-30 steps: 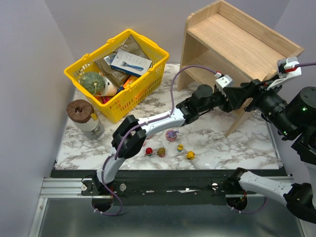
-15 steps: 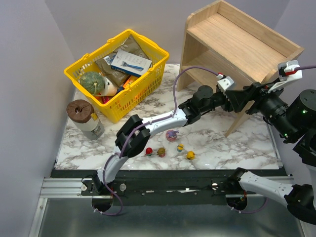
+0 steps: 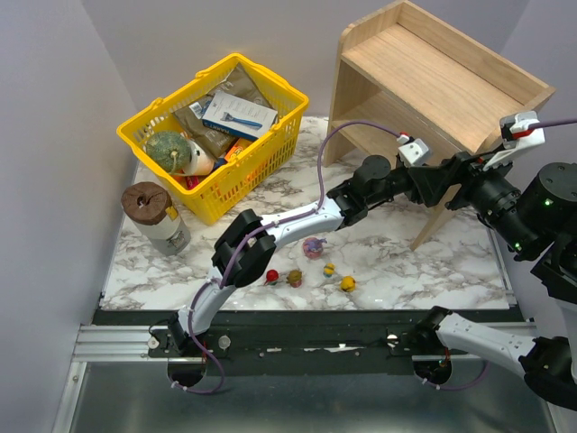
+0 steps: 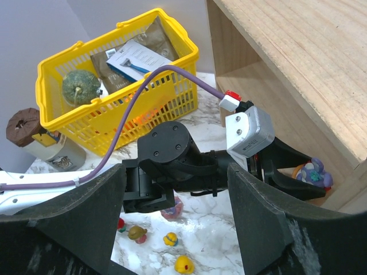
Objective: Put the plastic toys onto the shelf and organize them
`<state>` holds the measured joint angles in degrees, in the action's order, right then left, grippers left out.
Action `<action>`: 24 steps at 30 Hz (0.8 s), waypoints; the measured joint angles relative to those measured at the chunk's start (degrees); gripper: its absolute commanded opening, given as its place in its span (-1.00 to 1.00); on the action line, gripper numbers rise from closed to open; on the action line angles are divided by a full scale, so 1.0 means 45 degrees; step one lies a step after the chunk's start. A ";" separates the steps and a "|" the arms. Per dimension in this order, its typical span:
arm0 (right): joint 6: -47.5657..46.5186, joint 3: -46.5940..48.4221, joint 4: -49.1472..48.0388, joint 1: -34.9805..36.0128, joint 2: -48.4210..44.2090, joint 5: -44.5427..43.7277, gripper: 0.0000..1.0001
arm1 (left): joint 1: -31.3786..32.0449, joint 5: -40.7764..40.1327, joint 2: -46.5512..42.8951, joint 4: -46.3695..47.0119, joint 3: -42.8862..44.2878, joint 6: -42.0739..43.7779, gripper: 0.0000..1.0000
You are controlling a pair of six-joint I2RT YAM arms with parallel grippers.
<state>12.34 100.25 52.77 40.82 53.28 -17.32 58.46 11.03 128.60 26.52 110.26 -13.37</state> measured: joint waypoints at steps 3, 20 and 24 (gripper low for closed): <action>-0.0039 -0.0029 0.0010 0.0000 0.0000 -0.0005 0.58 | 0.0000 -0.0005 0.0000 -0.0005 0.0000 -0.0015 0.06; -0.0078 -0.0029 0.0112 0.0000 -0.0024 -0.0204 0.62 | -0.0015 -0.0010 0.0000 0.0000 -0.0015 -0.0233 0.39; -0.0073 -0.0029 0.0117 0.0000 -0.0024 -0.0209 0.62 | -0.0015 -0.0010 0.0000 0.0000 -0.0015 -0.0233 0.50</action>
<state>12.01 100.12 53.30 40.82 53.17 -18.26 58.39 10.98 128.60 26.52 110.19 -14.41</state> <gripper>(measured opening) 0.808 0.700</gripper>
